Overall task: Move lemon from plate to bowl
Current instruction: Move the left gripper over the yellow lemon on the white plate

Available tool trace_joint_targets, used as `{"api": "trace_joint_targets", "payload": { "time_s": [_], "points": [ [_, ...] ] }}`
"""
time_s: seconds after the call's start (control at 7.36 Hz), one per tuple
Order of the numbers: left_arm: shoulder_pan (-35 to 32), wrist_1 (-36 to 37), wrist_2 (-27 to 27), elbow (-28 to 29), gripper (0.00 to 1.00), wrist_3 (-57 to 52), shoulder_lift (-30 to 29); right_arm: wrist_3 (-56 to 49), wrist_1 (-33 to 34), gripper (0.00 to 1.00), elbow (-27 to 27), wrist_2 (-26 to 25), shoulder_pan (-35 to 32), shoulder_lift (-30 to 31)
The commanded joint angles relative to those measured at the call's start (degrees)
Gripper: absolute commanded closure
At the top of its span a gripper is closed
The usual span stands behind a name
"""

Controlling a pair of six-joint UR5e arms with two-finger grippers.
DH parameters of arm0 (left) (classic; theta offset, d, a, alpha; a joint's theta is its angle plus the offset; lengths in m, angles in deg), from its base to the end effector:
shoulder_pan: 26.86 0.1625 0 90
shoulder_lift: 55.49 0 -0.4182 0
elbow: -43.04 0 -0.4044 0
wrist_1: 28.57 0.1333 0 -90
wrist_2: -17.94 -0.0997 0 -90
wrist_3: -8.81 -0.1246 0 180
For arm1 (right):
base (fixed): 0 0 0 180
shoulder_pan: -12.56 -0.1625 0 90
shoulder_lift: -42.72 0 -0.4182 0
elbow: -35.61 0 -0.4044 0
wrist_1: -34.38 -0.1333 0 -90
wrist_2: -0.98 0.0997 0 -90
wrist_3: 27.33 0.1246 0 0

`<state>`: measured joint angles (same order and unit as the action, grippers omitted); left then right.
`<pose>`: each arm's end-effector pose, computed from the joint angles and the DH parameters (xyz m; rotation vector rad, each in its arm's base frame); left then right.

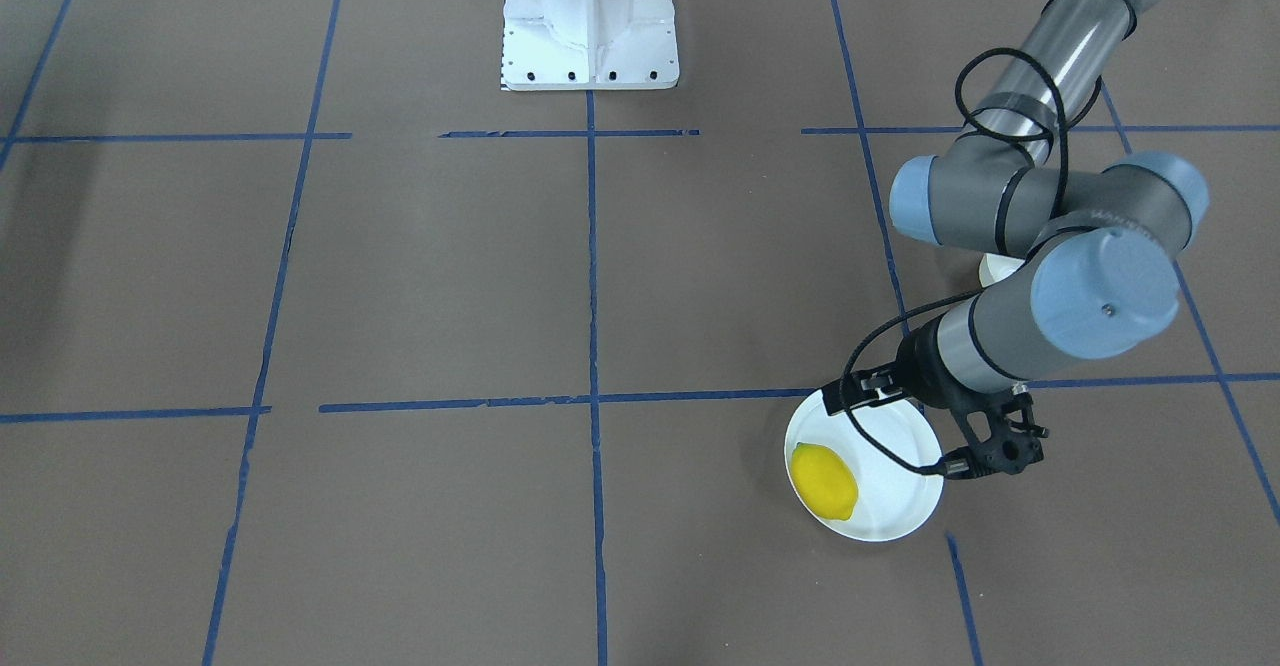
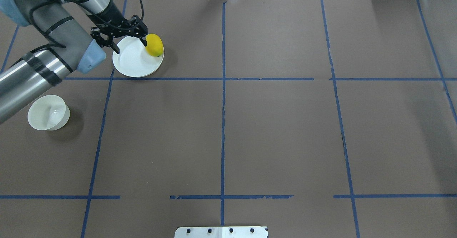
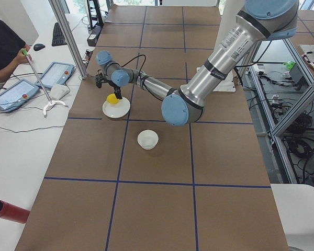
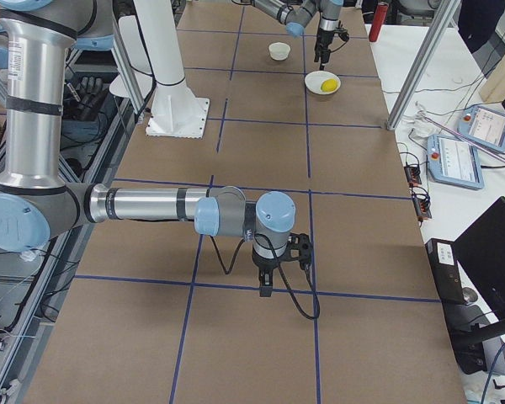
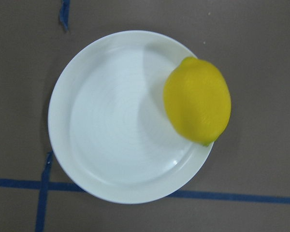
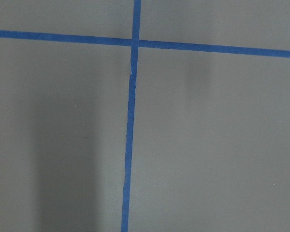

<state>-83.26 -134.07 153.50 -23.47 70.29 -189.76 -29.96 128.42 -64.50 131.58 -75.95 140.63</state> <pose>0.4069 -0.6925 0.3298 -0.1619 0.9592 -0.1961 0.0407 -0.4444 0.6590 -0.0237 -0.7089 -0.0575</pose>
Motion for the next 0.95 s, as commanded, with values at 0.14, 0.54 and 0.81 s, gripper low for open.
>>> {"api": "trace_joint_targets", "payload": {
  "time_s": [0.14, 0.54, 0.81],
  "points": [
    [1.4, -1.8, -5.6, 9.4, 0.00, 4.1, -7.6, 0.0, 0.0, 0.00, 0.0, 0.0, 0.0, 0.0],
    [3.8, -4.4, -13.3, 13.4, 0.00, 4.3, -8.8, 0.0, 0.0, 0.00, 0.0, 0.0, 0.0, 0.0],
    [4.5, -5.0, -15.1, 15.2, 0.00, 4.2, -8.8, 0.0, 0.0, 0.00, 0.0, 0.0, 0.0, 0.0]
  ]
}}
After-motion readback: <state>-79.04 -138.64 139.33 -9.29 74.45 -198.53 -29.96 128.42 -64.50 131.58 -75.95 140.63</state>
